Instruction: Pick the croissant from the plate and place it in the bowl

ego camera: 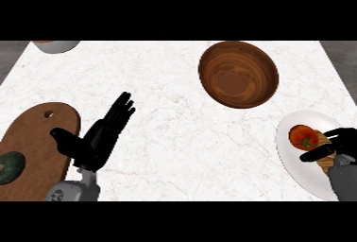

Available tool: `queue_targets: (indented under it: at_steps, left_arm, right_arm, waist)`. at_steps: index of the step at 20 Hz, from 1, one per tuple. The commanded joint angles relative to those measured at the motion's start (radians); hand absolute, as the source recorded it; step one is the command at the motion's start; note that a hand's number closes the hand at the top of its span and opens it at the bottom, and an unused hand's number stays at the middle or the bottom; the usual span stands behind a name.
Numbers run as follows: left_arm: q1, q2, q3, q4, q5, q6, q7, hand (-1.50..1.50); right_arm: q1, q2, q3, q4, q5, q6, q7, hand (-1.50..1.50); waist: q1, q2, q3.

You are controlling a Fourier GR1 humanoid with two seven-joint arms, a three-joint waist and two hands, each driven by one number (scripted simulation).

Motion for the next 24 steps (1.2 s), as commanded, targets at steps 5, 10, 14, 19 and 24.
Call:
queue_targets:
  at_steps: [5,10,14,19,24]
  left_arm:
    - [-0.037,0.029,0.064,0.021,0.03,-0.049,0.023,0.0]
    - [-0.004,-0.029,-0.007,-0.006,-0.021,-0.002,0.012,0.0]
    - [-0.024,-0.018,-0.042,-0.012,-0.012,-0.048,0.037,0.0]
    - [-0.068,-0.028,-0.019,0.006,-0.024,-0.013,0.05,0.0]
    - [-0.034,-0.01,0.011,-0.017,-0.017,-0.012,0.047,0.0]
  right_arm:
    - [0.004,-0.02,0.004,0.077,0.028,-0.03,-0.114,1.5]
    - [-0.074,0.122,0.232,-0.003,0.121,0.039,-0.105,1.5]
    - [-0.146,0.239,0.485,-0.044,0.176,0.178,-0.253,1.5]
    - [-0.275,0.341,0.726,-0.041,0.219,0.216,-0.094,1.5]
    - [-0.351,0.346,0.931,-0.146,0.141,0.151,0.177,1.5]
  waist:
    - [-0.002,0.007,0.009]
    - [0.023,0.009,0.007]
    - [0.136,0.021,0.006]
    - [0.063,0.01,0.008]
    - [0.026,0.006,0.009]
